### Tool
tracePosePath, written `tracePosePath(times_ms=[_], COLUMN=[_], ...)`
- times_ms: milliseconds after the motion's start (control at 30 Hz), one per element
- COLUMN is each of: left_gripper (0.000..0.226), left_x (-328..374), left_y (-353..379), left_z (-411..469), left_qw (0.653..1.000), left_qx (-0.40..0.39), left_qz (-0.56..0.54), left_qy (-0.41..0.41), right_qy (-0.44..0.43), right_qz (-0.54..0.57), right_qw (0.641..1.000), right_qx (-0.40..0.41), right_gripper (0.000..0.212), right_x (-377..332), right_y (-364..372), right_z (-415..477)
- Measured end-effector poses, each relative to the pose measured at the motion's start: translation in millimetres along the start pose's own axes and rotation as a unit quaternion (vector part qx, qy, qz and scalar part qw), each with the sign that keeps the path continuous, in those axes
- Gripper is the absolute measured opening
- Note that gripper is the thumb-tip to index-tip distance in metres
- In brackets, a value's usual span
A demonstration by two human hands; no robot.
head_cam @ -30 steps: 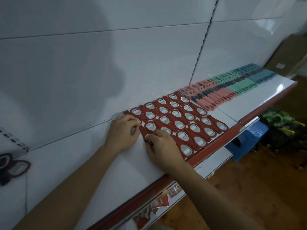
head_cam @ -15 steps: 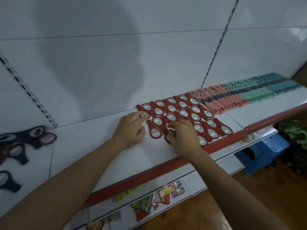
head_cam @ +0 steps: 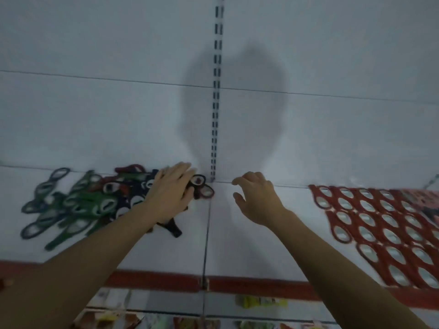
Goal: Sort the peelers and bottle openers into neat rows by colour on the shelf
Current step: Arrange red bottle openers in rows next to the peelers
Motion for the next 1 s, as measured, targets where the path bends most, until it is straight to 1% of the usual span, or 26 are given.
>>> tracePosePath(times_ms=[133, 200, 333, 367, 433, 500, 567, 600, 667, 800, 867, 933, 1000], left_gripper=[0.064, 0.064, 0.062, 0.063, 0.062, 0.049, 0.04, 0.039, 0.04, 0.048, 0.042, 0.029, 0.027], left_x=[-92, -131, -184, -191, -199, -199, -193, -189, -184, -180, -177, -175, -171], left_y=[-41, -54, -69, -71, -75, -77, -74, -72, -66, -49, -44, -41, -39], left_z=[-47, -69, -100, -105, -111, -113, -109, -102, -85, -61, -58, -56, -52], left_qw=[0.997, 0.994, 0.991, 0.99, 0.99, 0.993, 0.996, 0.997, 0.998, 0.993, 0.991, 0.99, 0.99], left_qx=[0.003, 0.003, -0.021, -0.029, -0.03, -0.019, -0.015, -0.014, -0.024, -0.08, -0.093, -0.088, -0.079], left_qz=[0.035, 0.035, 0.021, 0.014, 0.002, -0.015, -0.035, -0.041, -0.053, -0.079, -0.091, -0.103, -0.114], left_qy=[-0.072, -0.102, -0.133, -0.135, -0.135, -0.119, -0.079, -0.058, -0.038, -0.029, -0.029, -0.033, -0.041], right_qy=[-0.063, -0.09, -0.134, -0.13, -0.095, -0.053, -0.034, -0.029, -0.012, 0.023, 0.055, 0.091, 0.126], right_qz=[0.033, 0.046, 0.091, 0.099, 0.099, 0.094, 0.097, 0.104, 0.118, 0.095, 0.078, 0.082, 0.091], right_qw=[0.997, 0.994, 0.984, 0.983, 0.987, 0.988, 0.985, 0.985, 0.987, 0.993, 0.995, 0.992, 0.986], right_qx=[-0.021, -0.038, -0.072, -0.078, -0.08, -0.107, -0.137, -0.132, -0.105, -0.065, -0.027, 0.021, 0.066], right_gripper=[0.036, 0.038, 0.032, 0.027, 0.017, 0.03, 0.044, 0.048, 0.047, 0.033, 0.024, 0.017, 0.012], right_x=[-88, -126, -192, -203, -211, -211, -213, -214, -213, -198, -185, -171, -159], right_y=[44, 65, 91, 94, 96, 98, 105, 107, 111, 110, 110, 110, 107], right_z=[46, 65, 87, 89, 86, 75, 61, 57, 59, 61, 56, 49, 45])
Point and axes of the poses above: each hand's wrist, its own z-axis towards the middle knuckle, its own y-axis out of the palm, x = y × z, the point moved 5 cm from there along z, towards the middle knuckle, and after that the axes turned 8 degrees about x, right-handed, at the moved point
